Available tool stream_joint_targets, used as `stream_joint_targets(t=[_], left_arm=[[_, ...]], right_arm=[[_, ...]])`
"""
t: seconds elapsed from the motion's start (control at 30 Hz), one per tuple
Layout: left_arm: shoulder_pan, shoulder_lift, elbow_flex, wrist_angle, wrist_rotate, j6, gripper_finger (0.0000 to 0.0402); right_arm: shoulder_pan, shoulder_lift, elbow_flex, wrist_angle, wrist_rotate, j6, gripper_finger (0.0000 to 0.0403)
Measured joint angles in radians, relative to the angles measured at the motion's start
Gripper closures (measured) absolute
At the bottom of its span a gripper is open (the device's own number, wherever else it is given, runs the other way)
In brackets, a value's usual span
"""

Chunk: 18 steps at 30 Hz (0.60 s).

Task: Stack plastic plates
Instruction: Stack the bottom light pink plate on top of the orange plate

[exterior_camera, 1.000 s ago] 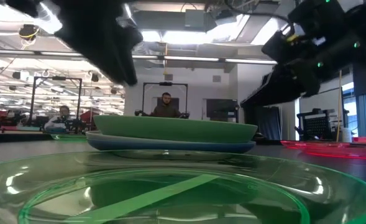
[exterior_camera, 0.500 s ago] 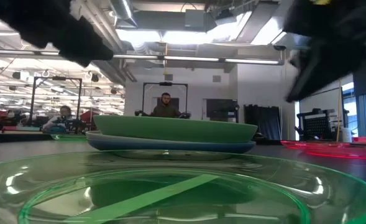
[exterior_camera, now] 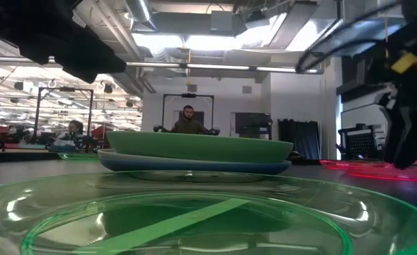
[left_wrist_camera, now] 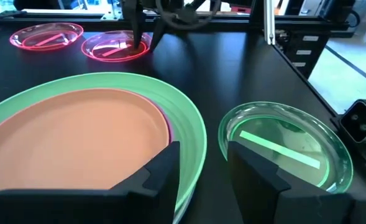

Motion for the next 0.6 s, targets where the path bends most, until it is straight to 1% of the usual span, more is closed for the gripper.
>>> stream_joint_targets(t=[0.13, 0.27, 0.33, 0.43, 0.6], left_arm=[[0.012, 0.000, 0.000, 0.001, -0.001, -0.001, 0.0274], [0.012, 0.000, 0.000, 0.000, 0.000, -0.019, 0.0274], [0.011, 0.000, 0.000, 0.000, 0.000, -0.022, 0.0274], [0.011, 0.000, 0.000, 0.000, 0.000, -0.029, 0.0274], [0.000, 0.000, 0.000, -0.001, 0.003, -0.052, 0.0274]], right_arm=[[0.000, 0.021, -0.028, -0.003, 0.055, 0.024, 0.0265], [0.000, 0.045, -0.049, 0.030, 0.057, 0.027, 0.0267], [0.000, 0.053, -0.055, 0.035, 0.060, 0.025, 0.0277], [0.000, 0.059, -0.057, 0.036, 0.066, 0.010, 0.0308], [0.000, 0.060, -0.055, 0.041, 0.067, -0.071, 0.0384]])
